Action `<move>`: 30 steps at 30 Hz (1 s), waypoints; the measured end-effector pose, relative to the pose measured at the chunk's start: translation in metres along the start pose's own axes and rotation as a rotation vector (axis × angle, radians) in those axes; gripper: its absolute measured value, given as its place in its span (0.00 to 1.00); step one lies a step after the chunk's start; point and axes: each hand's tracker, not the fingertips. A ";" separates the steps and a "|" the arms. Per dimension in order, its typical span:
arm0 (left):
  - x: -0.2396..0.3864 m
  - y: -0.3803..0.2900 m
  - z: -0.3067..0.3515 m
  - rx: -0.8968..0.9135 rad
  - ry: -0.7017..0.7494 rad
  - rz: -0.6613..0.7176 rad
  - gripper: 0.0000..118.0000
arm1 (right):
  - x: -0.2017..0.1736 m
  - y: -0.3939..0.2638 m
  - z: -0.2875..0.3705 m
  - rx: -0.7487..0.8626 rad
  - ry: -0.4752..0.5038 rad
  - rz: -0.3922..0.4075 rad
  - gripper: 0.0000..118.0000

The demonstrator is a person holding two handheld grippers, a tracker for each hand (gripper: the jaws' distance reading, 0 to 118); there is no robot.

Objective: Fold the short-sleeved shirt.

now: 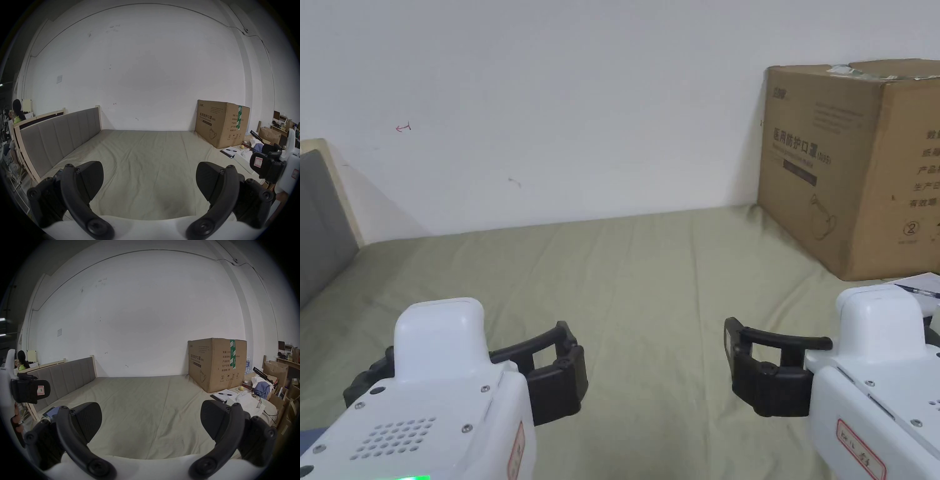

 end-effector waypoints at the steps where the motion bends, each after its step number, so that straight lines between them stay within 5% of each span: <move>1: 0.000 0.000 0.000 -0.005 0.002 0.008 0.96 | 0.000 0.000 0.000 0.000 0.000 0.001 1.00; 16: -0.005 0.001 -0.003 -0.083 -0.010 0.071 0.96 | 0.002 -0.003 -0.003 -0.016 0.007 -0.018 1.00; 30: 0.003 -0.007 0.005 0.030 -0.017 -0.033 0.96 | 0.005 -0.003 -0.003 -0.015 0.000 -0.018 1.00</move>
